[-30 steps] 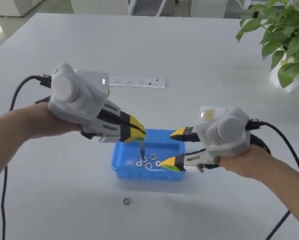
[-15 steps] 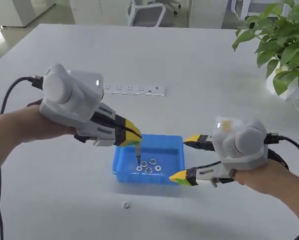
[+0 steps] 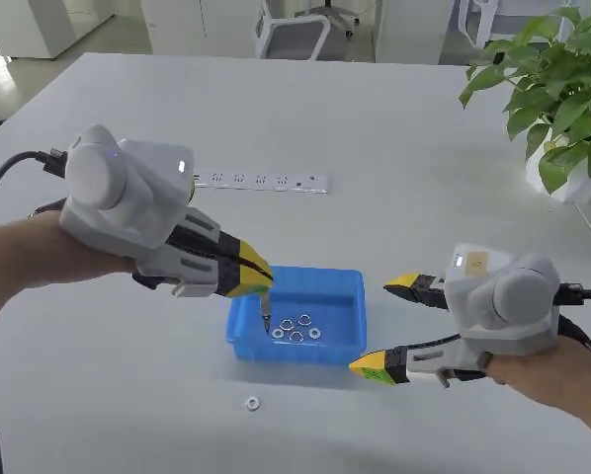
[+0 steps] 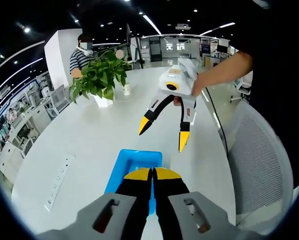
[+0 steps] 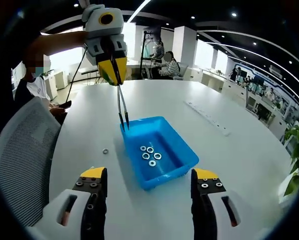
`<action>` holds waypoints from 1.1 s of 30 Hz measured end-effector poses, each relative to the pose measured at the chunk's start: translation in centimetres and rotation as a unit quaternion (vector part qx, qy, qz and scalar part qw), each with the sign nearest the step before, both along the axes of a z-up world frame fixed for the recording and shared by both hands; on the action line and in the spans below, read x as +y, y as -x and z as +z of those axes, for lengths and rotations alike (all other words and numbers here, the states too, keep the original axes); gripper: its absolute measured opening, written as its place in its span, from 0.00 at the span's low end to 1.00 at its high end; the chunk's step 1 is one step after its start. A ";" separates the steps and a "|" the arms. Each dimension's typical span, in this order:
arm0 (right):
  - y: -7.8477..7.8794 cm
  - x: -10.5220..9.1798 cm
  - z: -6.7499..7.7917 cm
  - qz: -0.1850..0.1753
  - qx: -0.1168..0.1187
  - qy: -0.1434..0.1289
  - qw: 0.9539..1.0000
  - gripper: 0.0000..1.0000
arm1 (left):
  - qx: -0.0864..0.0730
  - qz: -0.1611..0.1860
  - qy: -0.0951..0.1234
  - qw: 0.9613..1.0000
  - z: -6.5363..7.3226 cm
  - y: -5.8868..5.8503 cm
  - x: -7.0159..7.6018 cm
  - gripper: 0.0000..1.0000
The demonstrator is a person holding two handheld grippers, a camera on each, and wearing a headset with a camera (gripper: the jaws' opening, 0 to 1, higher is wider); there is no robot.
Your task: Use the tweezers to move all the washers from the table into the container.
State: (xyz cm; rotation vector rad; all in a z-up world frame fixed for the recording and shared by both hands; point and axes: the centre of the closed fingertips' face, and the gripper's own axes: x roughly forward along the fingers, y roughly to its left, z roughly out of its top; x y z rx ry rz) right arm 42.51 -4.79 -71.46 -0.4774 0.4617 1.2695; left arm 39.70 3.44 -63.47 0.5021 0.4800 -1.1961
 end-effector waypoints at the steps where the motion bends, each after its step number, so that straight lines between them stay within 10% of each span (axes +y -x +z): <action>1: 0.1 0.0 0.1 0.000 -0.001 -0.001 1.000 0.70 | 0.001 -0.001 -0.002 1.000 -0.1 0.3 0.1 0.04; 33: 2.9 -0.9 -1.1 -0.035 0.016 -0.018 0.999 1.00 | 0.022 0.003 0.014 1.000 -3.6 4.6 0.5 0.04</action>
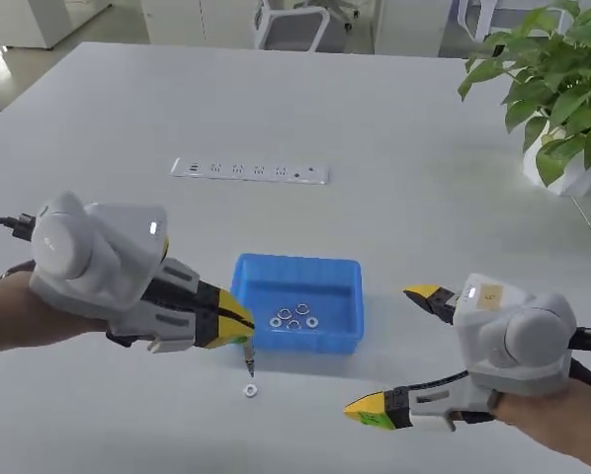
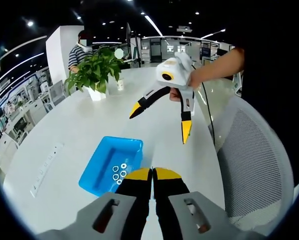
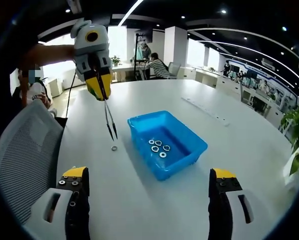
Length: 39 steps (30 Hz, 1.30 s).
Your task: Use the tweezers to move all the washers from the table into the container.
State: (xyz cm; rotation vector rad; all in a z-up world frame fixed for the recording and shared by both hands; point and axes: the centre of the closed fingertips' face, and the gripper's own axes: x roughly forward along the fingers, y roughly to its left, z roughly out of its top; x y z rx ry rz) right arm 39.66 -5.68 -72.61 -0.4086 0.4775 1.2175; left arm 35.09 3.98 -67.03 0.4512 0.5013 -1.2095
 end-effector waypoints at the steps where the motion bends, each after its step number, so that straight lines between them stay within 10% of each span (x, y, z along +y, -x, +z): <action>1: 0.0 0.0 0.0 0.000 0.001 -0.001 1.000 1.00 | 0.000 0.000 0.001 1.000 -0.1 0.0 0.0 0.04; 39: 1.8 0.3 -2.0 0.010 0.017 0.019 1.000 0.99 | 0.017 -0.007 -0.001 1.000 -2.8 1.0 0.1 0.04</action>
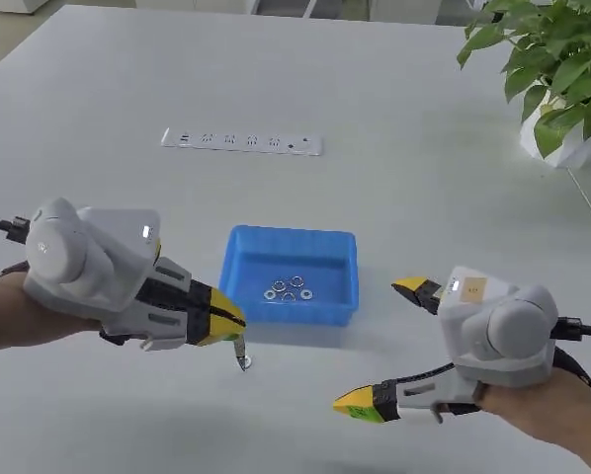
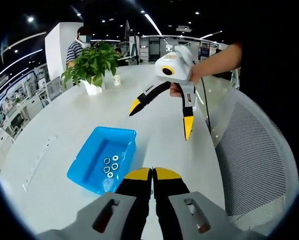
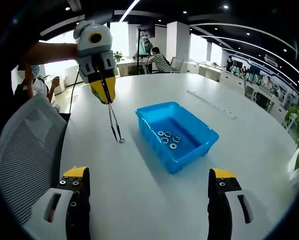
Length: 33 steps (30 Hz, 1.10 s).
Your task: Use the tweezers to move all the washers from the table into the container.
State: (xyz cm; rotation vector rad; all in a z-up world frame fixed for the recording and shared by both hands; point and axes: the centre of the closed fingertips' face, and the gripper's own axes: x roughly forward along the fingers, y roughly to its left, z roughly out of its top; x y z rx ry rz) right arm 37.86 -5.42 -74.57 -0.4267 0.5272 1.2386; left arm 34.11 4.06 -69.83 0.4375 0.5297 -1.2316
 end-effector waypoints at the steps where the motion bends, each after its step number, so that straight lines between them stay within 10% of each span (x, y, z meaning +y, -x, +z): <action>1: 0.1 0.0 0.0 0.001 0.000 0.001 1.000 0.99 | 0.000 0.000 -0.001 1.000 0.0 0.0 0.0 0.04; 33: 3.7 9.8 -0.7 0.194 -0.015 -0.021 0.981 0.42 | 0.014 -0.030 -0.001 0.999 -0.1 0.2 -0.4 0.04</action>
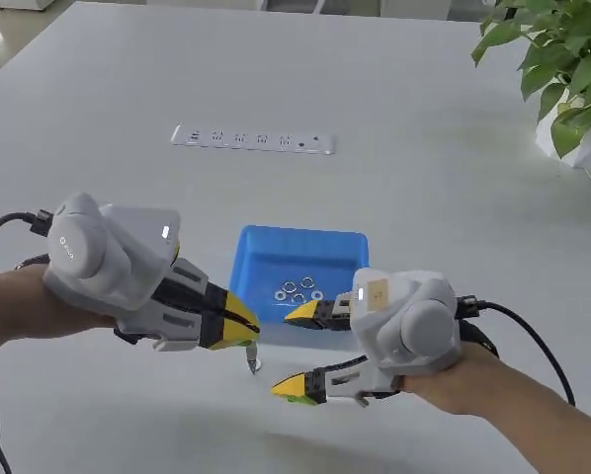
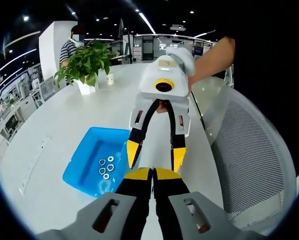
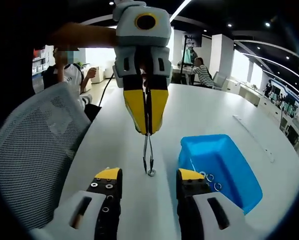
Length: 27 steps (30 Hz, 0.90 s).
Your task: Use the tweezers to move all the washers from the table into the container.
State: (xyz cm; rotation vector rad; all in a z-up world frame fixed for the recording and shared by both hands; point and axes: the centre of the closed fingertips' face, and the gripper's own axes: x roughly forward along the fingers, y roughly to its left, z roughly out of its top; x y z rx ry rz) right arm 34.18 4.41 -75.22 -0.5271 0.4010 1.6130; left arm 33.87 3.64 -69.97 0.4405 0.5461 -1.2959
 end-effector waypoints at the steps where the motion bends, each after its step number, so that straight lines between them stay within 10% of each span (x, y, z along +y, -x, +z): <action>1: 0.0 0.3 -0.1 0.003 -0.001 0.000 1.000 0.41 | 0.001 -0.001 0.000 1.000 0.0 0.0 0.0 0.04; 27: 0.6 3.0 -1.7 0.045 -0.006 0.016 0.999 0.11 | 0.017 -0.014 -0.005 1.000 -0.2 -0.4 0.4 0.04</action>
